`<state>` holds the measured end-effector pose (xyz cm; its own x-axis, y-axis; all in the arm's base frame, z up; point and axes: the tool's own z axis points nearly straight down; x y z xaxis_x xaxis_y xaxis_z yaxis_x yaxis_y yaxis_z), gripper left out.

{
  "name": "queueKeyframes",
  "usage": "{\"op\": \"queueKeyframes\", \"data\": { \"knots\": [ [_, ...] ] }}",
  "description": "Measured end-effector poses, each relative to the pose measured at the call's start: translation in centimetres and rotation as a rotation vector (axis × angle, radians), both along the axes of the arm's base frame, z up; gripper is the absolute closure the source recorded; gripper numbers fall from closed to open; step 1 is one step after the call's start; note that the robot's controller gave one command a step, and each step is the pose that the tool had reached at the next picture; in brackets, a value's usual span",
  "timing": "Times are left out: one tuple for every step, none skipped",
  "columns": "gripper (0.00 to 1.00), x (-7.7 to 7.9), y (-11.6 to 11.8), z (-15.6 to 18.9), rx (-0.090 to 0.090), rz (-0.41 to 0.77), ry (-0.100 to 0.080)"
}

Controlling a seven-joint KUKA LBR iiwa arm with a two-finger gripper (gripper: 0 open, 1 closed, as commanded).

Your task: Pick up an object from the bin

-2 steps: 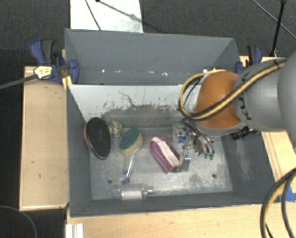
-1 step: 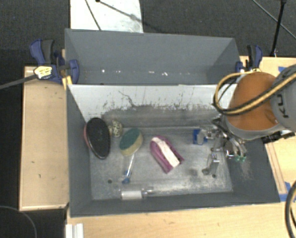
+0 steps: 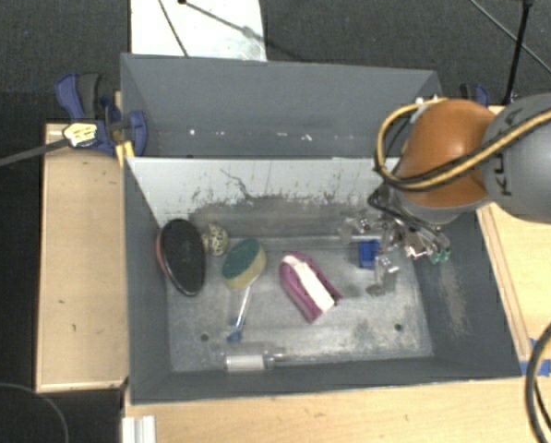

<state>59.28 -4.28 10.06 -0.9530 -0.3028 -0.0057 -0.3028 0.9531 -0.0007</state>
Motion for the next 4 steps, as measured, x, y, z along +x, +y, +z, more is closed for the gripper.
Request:
{"op": "queueKeyframes", "data": {
  "knots": [
    [0.00,0.1,-6.7,-2.9,0.000,-0.218,0.000],
    [0.00,0.3,-6.6,-2.7,0.001,-0.217,-0.004],
    [1.00,0.3,-6.7,-2.6,0.000,-0.216,-0.006],
    [1.00,0.5,-6.7,0.4,-0.001,-0.214,-0.001]
  ]
}}
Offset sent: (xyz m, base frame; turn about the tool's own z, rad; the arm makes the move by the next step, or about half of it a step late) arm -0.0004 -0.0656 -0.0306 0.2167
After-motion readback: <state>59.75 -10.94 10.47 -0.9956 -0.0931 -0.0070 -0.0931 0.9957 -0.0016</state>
